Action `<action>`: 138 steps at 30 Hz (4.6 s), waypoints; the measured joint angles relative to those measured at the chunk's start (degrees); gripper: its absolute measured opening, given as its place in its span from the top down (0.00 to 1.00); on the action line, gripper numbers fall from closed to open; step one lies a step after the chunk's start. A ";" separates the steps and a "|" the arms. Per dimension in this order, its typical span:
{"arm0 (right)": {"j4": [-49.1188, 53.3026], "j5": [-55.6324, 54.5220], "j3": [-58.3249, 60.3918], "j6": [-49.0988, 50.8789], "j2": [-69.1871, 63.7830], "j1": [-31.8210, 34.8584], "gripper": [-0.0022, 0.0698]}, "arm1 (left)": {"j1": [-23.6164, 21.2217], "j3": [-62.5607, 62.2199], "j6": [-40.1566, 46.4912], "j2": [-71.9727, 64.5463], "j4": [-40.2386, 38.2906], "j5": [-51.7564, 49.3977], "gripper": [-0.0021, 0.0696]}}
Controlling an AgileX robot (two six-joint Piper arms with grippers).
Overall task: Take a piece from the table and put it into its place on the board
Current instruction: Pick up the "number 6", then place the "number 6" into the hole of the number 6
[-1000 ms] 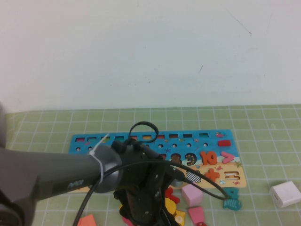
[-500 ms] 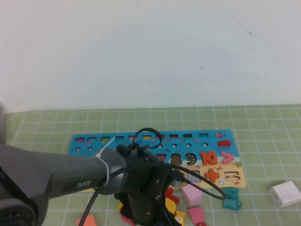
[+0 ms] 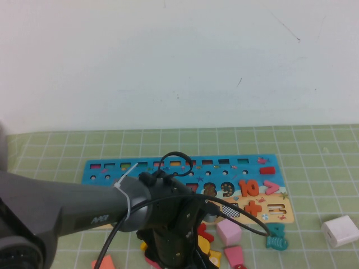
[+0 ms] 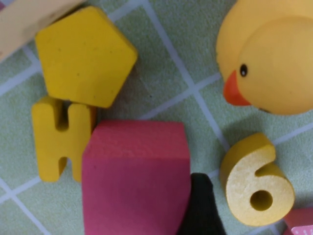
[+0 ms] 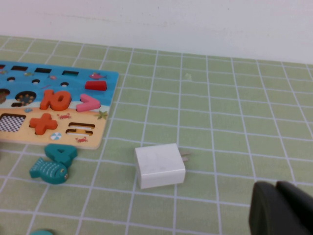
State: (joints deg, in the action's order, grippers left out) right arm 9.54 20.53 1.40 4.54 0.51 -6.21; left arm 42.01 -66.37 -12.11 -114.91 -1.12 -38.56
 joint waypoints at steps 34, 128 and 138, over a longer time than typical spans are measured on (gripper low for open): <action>0.00 0.00 0.00 0.00 0.00 0.00 0.97 | 0.00 -0.21 0.00 -2.79 -2.66 0.38 0.43; 0.00 0.00 0.00 0.00 0.00 0.00 0.97 | -13.20 -41.86 3.80 -21.85 1.67 -15.35 0.50; 0.00 0.00 0.00 0.00 0.00 0.00 0.97 | -13.20 -41.86 3.40 -21.85 1.94 -13.21 0.50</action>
State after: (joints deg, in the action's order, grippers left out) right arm 9.54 20.53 1.40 4.54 0.51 -6.21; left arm 28.81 -108.24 -8.71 -136.76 0.82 -51.77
